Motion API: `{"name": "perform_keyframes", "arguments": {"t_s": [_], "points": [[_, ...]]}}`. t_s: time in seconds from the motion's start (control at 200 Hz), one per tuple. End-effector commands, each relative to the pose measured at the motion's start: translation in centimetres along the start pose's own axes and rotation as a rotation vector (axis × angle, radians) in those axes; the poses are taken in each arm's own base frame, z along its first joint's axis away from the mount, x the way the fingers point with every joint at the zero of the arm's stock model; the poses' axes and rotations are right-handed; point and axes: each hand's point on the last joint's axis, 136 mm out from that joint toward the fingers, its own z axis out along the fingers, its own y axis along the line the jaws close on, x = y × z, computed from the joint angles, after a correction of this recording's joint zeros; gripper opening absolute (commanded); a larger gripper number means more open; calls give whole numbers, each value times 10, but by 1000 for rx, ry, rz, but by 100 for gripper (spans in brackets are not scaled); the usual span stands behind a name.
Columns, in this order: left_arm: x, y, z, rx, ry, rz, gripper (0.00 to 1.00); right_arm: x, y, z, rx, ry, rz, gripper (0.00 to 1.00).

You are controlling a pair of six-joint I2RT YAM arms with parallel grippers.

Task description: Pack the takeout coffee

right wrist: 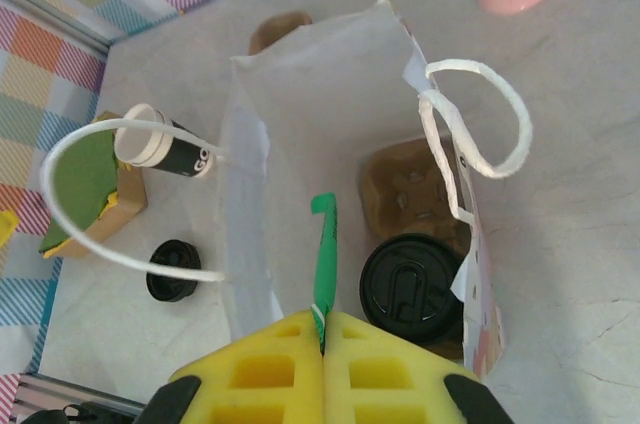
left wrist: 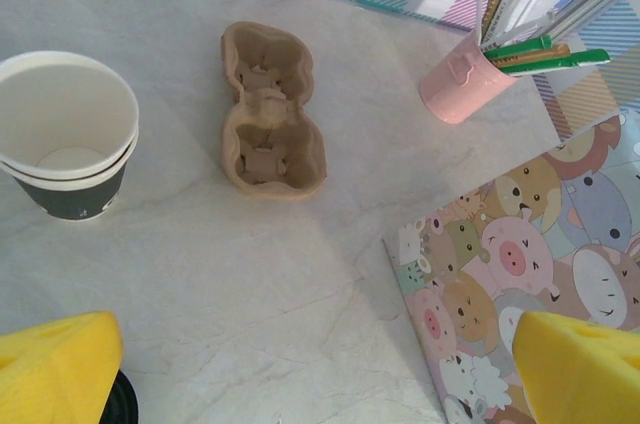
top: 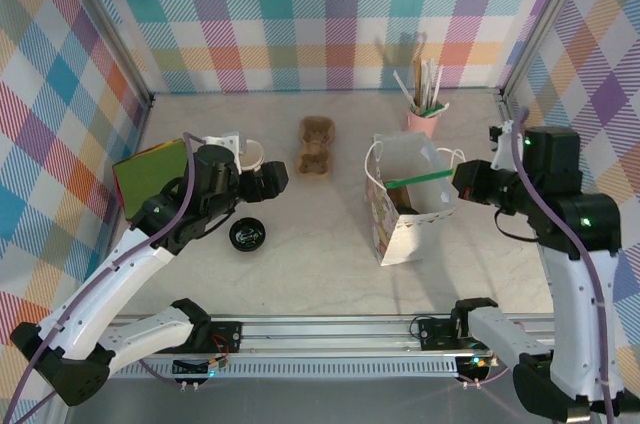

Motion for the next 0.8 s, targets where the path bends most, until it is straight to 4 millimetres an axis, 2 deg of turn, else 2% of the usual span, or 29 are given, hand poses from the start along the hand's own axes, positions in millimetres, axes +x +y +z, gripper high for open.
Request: {"name": "perform_keyframes", "arguments": {"t_s": [0.0,0.145,0.19,0.215,0.255,0.28,0.395,0.565,0.66,0.7,0.795], "points": [[1,4,-4,-14,-13,-11,100,-20,14,15,-36,-65,-23,0],[3,9,-1,-44,-4,-3,100,-19,23,54,-27,7,-58,0],[4,11,0,-55,-1,-1,100,-16,25,67,-13,38,-77,6],[5,12,1,-60,2,1,100,-14,27,73,-1,54,-93,14],[5,13,2,-71,6,6,100,-13,30,80,19,70,-120,38],[6,14,3,-77,11,10,100,-12,31,82,28,77,-135,49],[8,21,7,-120,27,27,100,-16,34,82,40,60,-163,78],[11,27,17,-161,40,30,100,-33,37,64,61,-7,-209,83],[11,29,24,-187,52,32,100,-42,44,56,36,-40,-228,87],[12,31,26,-202,59,35,100,-44,48,54,25,-46,-235,100],[11,39,32,-250,68,32,100,-51,54,54,10,-58,-249,99]]}}
